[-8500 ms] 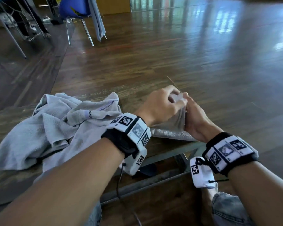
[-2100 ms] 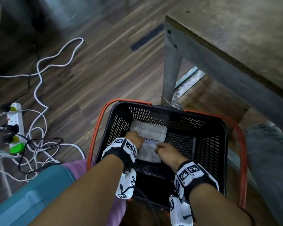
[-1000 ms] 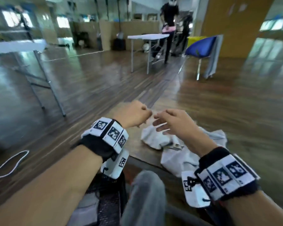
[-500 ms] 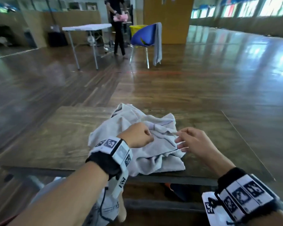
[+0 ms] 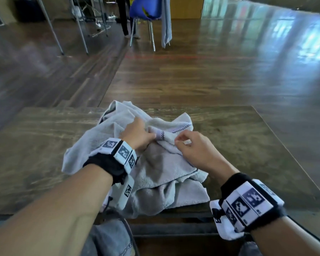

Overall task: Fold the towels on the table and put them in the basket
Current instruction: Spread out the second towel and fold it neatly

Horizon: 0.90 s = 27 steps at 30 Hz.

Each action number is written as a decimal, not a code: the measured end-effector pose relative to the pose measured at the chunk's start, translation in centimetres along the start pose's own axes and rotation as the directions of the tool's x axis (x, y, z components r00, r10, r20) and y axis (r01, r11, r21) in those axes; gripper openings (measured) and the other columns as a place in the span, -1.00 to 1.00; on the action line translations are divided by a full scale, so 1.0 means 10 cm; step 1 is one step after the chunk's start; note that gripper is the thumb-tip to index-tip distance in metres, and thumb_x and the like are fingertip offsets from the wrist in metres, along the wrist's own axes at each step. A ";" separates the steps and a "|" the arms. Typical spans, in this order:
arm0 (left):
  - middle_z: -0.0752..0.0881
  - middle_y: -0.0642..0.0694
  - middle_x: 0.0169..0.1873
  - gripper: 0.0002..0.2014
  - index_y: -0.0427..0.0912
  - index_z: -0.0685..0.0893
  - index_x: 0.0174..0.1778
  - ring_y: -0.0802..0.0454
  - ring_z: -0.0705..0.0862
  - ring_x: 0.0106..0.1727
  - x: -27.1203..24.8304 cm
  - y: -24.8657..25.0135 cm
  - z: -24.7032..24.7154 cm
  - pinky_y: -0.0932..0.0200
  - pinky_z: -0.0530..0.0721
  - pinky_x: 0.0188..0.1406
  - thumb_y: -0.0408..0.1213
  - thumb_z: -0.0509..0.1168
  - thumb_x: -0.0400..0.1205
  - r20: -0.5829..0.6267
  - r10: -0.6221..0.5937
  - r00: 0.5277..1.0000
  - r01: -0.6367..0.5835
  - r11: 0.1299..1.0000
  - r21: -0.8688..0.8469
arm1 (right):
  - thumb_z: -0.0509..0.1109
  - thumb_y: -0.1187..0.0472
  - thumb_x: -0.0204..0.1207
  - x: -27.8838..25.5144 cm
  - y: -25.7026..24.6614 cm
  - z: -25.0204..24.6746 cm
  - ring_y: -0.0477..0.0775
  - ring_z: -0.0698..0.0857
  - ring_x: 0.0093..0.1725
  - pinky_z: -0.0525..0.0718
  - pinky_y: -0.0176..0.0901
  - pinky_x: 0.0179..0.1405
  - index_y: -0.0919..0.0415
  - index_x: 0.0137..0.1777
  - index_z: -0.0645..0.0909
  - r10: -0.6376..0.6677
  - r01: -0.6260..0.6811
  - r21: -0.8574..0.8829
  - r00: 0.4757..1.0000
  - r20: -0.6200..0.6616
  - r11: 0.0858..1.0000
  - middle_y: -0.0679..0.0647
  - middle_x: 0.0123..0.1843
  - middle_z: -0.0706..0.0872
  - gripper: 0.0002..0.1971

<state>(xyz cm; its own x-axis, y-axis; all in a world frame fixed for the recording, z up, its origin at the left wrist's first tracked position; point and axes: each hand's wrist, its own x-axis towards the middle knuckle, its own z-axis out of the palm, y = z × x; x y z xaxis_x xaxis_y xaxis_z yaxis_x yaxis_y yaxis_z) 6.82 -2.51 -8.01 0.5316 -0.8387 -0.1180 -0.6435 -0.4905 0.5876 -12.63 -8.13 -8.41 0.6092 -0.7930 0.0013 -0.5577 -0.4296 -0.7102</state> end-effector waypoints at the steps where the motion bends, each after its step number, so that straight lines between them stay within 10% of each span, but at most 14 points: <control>1: 0.68 -0.12 -0.21 -0.58 -0.21 0.50 0.06 -0.16 0.70 -0.07 0.02 0.00 0.01 -0.04 0.65 -0.12 -0.07 0.44 0.43 -0.017 -0.002 1.000 0.001 0.999 -0.037 | 0.34 0.04 0.65 0.01 -0.01 0.02 0.03 0.71 0.21 0.66 -0.01 0.21 0.03 0.22 0.69 -0.002 0.003 -0.017 0.999 0.045 1.000 -0.05 0.21 0.76 -0.77; 11: 0.62 0.18 -0.45 -0.82 -0.06 0.59 -0.06 0.22 0.55 -0.43 -0.39 0.86 0.05 0.34 0.50 -0.43 -0.33 0.29 0.44 -0.140 0.427 0.893 -0.418 0.674 -0.609 | 0.47 -0.04 0.42 -0.05 0.16 -0.17 0.14 0.67 0.30 0.66 0.20 0.24 -0.16 0.65 0.04 -0.014 0.028 0.115 0.992 -0.124 0.993 0.05 0.40 0.63 -0.12; 15: 0.65 0.04 -0.37 -0.81 -0.03 0.62 -0.02 0.15 0.61 -0.30 -0.59 0.96 0.16 0.18 0.60 -0.29 -0.38 0.28 0.52 -0.065 0.545 0.836 -0.462 0.634 -0.620 | 0.39 0.29 0.42 -0.10 0.29 -0.28 -0.03 0.80 -0.10 0.73 0.11 -0.14 -0.12 0.20 0.61 0.000 0.027 0.231 0.993 -0.115 0.973 -0.06 -0.09 0.82 -0.60; 19: 0.67 0.01 -0.13 -0.81 -0.12 0.61 0.11 0.14 0.62 -0.16 -0.49 0.72 0.11 0.26 0.62 -0.14 -0.35 0.37 0.59 -0.075 0.502 0.862 -0.486 0.775 -0.404 | 0.21 0.44 0.53 -0.12 0.34 -0.50 0.24 0.87 -0.32 0.85 0.07 -0.35 0.29 -0.07 0.74 0.218 -0.064 0.535 0.949 -0.229 0.842 0.18 -0.35 0.85 -0.75; 23: 0.61 0.05 0.14 -0.42 -0.03 0.54 0.41 0.22 0.62 0.05 -0.40 0.35 0.17 0.33 0.62 0.00 0.11 0.48 0.52 0.417 0.397 0.818 -0.460 0.886 0.057 | 0.24 0.16 0.76 -0.19 0.30 -0.67 0.23 0.90 -0.10 0.86 -0.06 -0.13 0.31 0.00 0.75 0.249 0.182 0.808 0.893 -0.374 0.561 0.25 -0.13 0.89 -0.70; 27: 0.65 0.02 -0.23 -0.82 0.05 0.64 -0.25 0.10 0.63 -0.21 -0.39 0.25 0.26 0.15 0.60 -0.17 0.00 0.48 0.49 0.304 0.365 0.880 -0.425 0.890 0.163 | 0.27 0.12 0.73 -0.24 0.29 -0.71 0.14 0.85 0.18 0.81 -0.03 0.16 0.21 0.15 0.74 0.146 0.336 0.790 0.873 -0.466 0.512 0.18 0.12 0.88 -0.75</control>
<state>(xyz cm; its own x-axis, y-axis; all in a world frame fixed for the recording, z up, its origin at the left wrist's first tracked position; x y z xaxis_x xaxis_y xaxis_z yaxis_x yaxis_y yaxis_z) 1.77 -1.09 -8.14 0.0659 -0.9890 -0.1326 -0.8886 -0.1186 0.4431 -19.71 -10.56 -5.44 0.1871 -0.9561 0.2255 0.3648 -0.1455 -0.9196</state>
